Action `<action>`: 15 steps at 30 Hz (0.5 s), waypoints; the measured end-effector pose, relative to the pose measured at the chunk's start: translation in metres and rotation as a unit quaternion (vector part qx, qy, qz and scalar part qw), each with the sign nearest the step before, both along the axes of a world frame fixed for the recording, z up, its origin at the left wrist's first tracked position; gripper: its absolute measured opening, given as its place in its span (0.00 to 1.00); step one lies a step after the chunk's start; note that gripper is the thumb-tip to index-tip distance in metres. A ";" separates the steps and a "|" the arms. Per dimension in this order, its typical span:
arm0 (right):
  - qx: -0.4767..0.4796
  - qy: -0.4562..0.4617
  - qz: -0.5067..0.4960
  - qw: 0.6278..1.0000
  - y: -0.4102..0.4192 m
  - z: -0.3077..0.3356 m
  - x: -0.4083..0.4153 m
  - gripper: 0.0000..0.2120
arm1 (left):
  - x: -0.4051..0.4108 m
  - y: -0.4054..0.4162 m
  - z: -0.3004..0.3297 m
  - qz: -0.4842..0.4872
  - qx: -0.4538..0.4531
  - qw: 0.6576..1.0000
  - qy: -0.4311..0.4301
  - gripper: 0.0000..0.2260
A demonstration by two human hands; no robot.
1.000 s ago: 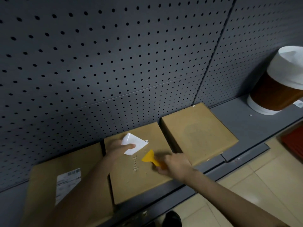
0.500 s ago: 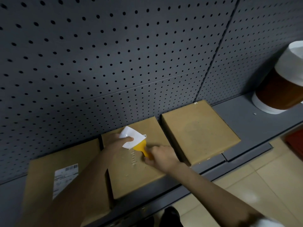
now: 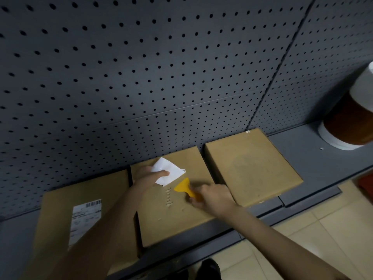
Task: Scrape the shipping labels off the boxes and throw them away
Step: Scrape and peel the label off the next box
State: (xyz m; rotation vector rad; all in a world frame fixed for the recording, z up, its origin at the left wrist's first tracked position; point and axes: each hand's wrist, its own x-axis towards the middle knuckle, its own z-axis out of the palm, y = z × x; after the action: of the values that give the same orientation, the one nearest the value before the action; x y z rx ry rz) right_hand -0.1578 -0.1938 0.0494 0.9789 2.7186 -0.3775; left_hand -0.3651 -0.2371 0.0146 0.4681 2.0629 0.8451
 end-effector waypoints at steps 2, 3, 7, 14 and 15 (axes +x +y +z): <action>0.007 -0.018 0.004 1.000 0.002 0.003 0.005 0.19 | 0.000 0.002 -0.001 -0.002 -0.008 1.000 0.014 0.24; 0.008 -0.018 0.007 1.000 0.002 0.004 0.002 0.19 | 0.001 0.003 0.000 0.000 -0.011 1.000 0.018 0.24; 0.006 0.000 0.014 1.000 0.001 0.002 -0.023 0.18 | 0.001 0.005 0.000 0.005 -0.008 1.000 0.022 0.25; 0.014 0.004 0.004 1.000 -0.003 0.000 -0.020 0.19 | -0.003 0.001 -0.005 0.024 0.025 0.999 0.001 0.21; 0.016 0.004 0.004 1.000 -0.003 0.001 -0.020 0.19 | -0.003 0.001 -0.005 0.025 0.029 0.999 -0.003 0.21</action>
State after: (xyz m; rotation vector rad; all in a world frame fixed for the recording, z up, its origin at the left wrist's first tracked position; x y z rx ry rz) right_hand -0.1782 -0.1971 0.0501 0.9751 2.7426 -0.3379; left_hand -0.3684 -0.2362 0.0094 0.4459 2.0577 0.9370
